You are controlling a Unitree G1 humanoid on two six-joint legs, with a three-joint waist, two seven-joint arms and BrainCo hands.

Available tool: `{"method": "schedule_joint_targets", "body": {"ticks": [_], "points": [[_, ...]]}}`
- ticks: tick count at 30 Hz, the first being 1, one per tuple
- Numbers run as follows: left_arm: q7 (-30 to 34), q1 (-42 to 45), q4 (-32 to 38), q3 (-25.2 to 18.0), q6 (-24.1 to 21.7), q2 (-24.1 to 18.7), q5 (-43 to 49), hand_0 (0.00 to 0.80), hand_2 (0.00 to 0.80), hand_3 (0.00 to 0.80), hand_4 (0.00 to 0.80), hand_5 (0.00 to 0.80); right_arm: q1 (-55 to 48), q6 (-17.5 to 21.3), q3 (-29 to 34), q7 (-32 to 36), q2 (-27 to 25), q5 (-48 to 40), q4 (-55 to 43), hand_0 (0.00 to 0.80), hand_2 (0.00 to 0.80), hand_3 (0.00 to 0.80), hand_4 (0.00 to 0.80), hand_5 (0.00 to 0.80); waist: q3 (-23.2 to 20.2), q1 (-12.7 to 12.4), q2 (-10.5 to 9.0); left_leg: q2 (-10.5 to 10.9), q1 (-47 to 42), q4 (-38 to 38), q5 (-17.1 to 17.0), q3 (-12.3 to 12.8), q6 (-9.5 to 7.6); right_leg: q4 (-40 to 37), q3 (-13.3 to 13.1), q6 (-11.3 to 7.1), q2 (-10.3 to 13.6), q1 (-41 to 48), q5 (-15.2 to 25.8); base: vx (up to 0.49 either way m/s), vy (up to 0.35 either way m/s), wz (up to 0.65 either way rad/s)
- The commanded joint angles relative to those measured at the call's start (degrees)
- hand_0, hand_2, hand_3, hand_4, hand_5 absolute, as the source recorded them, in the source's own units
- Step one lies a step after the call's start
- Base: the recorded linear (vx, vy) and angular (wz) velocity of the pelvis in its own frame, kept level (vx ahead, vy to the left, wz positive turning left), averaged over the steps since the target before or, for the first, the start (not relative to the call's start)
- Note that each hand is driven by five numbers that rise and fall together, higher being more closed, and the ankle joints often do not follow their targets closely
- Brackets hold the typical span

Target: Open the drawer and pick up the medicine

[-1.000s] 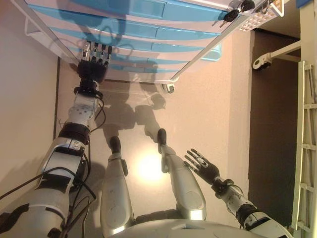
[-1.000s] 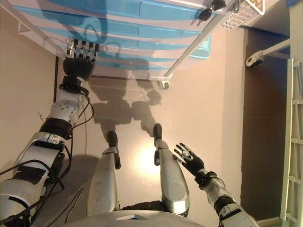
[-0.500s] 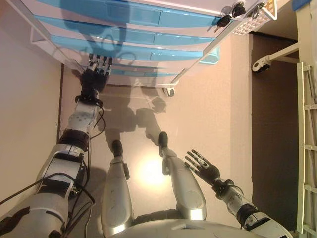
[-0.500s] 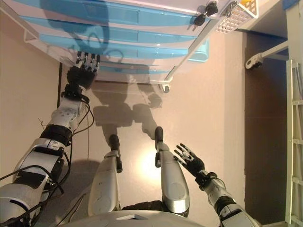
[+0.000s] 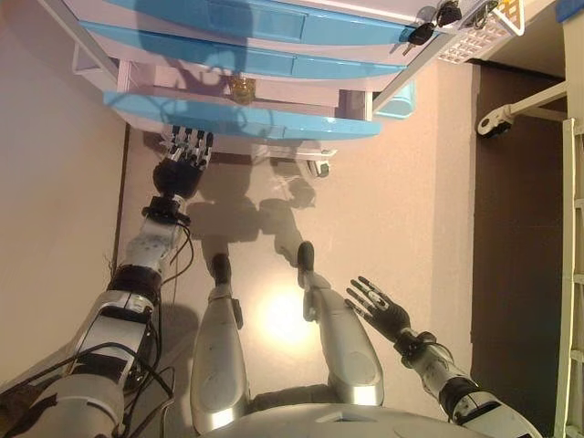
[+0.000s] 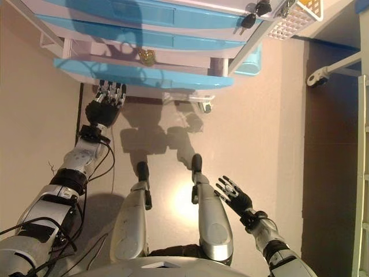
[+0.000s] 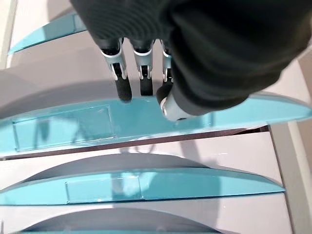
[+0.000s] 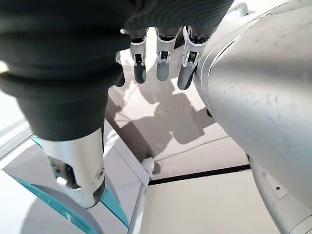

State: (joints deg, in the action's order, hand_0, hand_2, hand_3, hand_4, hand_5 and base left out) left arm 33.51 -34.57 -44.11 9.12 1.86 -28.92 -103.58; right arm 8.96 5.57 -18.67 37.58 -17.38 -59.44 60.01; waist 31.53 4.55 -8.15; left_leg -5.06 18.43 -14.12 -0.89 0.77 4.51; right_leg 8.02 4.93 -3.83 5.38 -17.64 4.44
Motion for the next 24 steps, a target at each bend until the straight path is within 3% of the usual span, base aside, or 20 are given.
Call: {"method": "schedule_joint_targets", "body": {"ticks": [1, 8, 24], "points": [[9.78, -2.89, 6.46, -6.72, 0.13, 0.11, -2.17, 0.8, 0.8, 0.8, 0.8, 0.8, -5.65, -0.34, -0.35, -0.33, -1.6, 1.81, -3.65, 0.0, 0.0, 0.0, 0.0, 0.0, -1.73, -1.69, 2.1, 2.83, 2.94, -5.35, 3.53, 0.41, -1.23, 1.15, 0.62, -0.7, -1.56, 0.14, -0.41, -0.001, -0.005, 0.06], [14.48, 4.43, 2.56, -7.0, 3.07, 2.62, -2.97, 0.8, 0.8, 0.8, 0.8, 0.8, -5.69, -0.51, 0.22, -1.25, -1.35, 2.47, -4.58, 0.0, 0.0, 0.0, 0.0, 0.0, -1.73, -2.59, 2.1, 2.78, 3.04, -5.28, 3.33, -0.22, -1.32, 1.37, 1.44, -0.74, -1.73, 0.25, -0.67, -0.007, -0.01, 0.05], [22.85, 17.33, -4.9, -8.16, 4.11, 9.67, -4.23, 0.8, 0.8, 0.8, 0.8, 0.8, -5.75, -1.02, 2.09, -2.72, -0.8, 4.33, -6.35, 0.0, 0.0, 0.0, 0.0, 0.0, -1.73, -4.17, 1.81, 3.21, 3.33, -5.42, 3.05, -1.86, -1.51, 2.21, 2.65, -1.03, -2.18, 0.09, -1.33, -0.003, 0.0, 0.03]]}}
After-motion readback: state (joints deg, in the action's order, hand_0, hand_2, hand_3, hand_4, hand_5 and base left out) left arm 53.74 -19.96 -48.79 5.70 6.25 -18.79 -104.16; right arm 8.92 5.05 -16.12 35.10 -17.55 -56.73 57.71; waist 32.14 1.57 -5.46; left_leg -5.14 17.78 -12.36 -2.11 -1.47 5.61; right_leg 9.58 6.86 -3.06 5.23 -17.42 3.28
